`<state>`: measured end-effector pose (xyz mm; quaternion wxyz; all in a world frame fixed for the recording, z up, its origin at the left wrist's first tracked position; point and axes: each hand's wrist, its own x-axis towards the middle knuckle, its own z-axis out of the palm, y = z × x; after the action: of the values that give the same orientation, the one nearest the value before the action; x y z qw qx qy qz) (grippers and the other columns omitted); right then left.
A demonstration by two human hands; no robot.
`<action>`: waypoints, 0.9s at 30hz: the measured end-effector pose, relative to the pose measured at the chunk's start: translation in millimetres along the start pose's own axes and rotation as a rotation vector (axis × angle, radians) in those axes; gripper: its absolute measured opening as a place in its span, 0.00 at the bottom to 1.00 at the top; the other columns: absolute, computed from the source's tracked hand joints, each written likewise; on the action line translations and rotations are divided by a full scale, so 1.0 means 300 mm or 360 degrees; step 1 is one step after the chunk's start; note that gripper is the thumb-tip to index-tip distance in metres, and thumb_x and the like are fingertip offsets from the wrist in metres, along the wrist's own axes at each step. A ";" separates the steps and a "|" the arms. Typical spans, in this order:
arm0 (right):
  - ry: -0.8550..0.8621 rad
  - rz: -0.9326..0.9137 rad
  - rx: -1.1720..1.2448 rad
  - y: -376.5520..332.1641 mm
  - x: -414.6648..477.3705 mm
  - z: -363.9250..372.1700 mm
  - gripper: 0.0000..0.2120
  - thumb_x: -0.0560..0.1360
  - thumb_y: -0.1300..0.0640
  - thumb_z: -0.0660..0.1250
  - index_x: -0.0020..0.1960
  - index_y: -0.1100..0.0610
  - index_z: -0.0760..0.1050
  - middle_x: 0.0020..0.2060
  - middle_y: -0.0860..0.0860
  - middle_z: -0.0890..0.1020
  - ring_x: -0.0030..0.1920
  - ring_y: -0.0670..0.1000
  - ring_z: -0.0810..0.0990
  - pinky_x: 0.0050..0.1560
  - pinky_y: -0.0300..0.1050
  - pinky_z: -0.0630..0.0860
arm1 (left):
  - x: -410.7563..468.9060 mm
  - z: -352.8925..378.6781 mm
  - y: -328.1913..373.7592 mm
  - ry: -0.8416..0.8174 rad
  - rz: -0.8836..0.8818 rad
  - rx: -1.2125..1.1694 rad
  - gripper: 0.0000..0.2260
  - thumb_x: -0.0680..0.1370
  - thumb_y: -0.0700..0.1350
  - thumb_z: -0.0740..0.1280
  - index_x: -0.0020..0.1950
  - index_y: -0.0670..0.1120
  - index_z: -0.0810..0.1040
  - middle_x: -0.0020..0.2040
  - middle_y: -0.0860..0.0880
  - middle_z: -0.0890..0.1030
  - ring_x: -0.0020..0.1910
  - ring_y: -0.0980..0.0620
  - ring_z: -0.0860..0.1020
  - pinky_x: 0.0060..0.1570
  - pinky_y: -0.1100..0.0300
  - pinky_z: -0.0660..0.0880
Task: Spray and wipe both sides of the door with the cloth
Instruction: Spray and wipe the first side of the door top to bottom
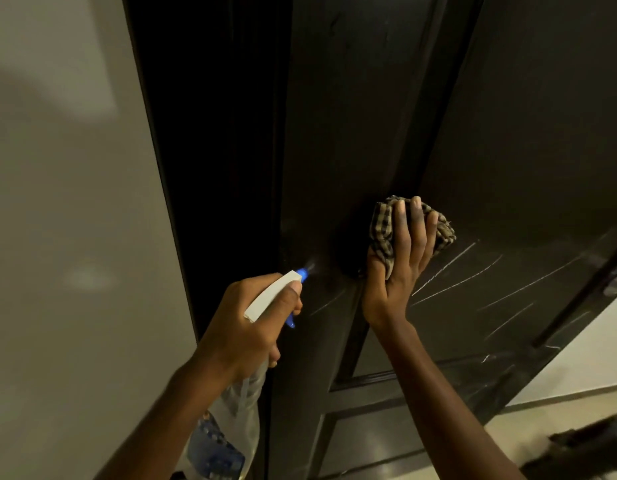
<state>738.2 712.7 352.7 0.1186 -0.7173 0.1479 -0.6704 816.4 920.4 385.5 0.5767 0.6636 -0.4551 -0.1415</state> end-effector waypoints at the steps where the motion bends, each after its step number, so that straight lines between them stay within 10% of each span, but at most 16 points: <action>1: 0.0007 0.0053 0.0054 -0.015 -0.002 0.006 0.31 0.75 0.57 0.57 0.78 0.59 0.60 0.79 0.48 0.58 0.82 0.51 0.46 0.80 0.54 0.43 | -0.010 -0.006 -0.011 0.0009 -0.0014 0.0000 0.17 0.80 0.57 0.61 0.43 0.47 0.79 0.38 0.47 0.82 0.21 0.48 0.77 0.23 0.61 0.73; 7: 0.0069 0.0085 0.0098 -0.149 -0.022 0.098 0.32 0.75 0.54 0.57 0.78 0.59 0.58 0.79 0.56 0.59 0.82 0.51 0.46 0.79 0.56 0.45 | -0.067 -0.087 -0.045 0.0203 0.0033 -0.0017 0.19 0.77 0.60 0.61 0.42 0.46 0.79 0.33 0.48 0.81 0.19 0.47 0.75 0.22 0.57 0.74; 15: -0.0502 -0.0655 -0.0577 -0.025 -0.424 0.145 0.30 0.83 0.42 0.49 0.83 0.46 0.48 0.83 0.47 0.49 0.82 0.52 0.47 0.79 0.57 0.46 | -0.072 -0.157 -0.029 0.0338 0.0189 0.0064 0.14 0.80 0.51 0.60 0.44 0.44 0.80 0.32 0.52 0.82 0.18 0.49 0.76 0.23 0.57 0.75; 27: 0.0107 -0.0040 -0.0341 -0.180 -0.031 0.178 0.29 0.82 0.46 0.54 0.79 0.56 0.56 0.79 0.55 0.58 0.82 0.51 0.46 0.78 0.64 0.51 | -0.062 -0.179 0.005 0.0274 0.0189 -0.0009 0.16 0.80 0.52 0.59 0.45 0.43 0.80 0.35 0.53 0.83 0.19 0.47 0.76 0.23 0.56 0.77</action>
<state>793.7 764.9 360.1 0.0277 -0.7049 0.2135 -0.6758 843.9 969.0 396.4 0.6230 0.6434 -0.4420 -0.0509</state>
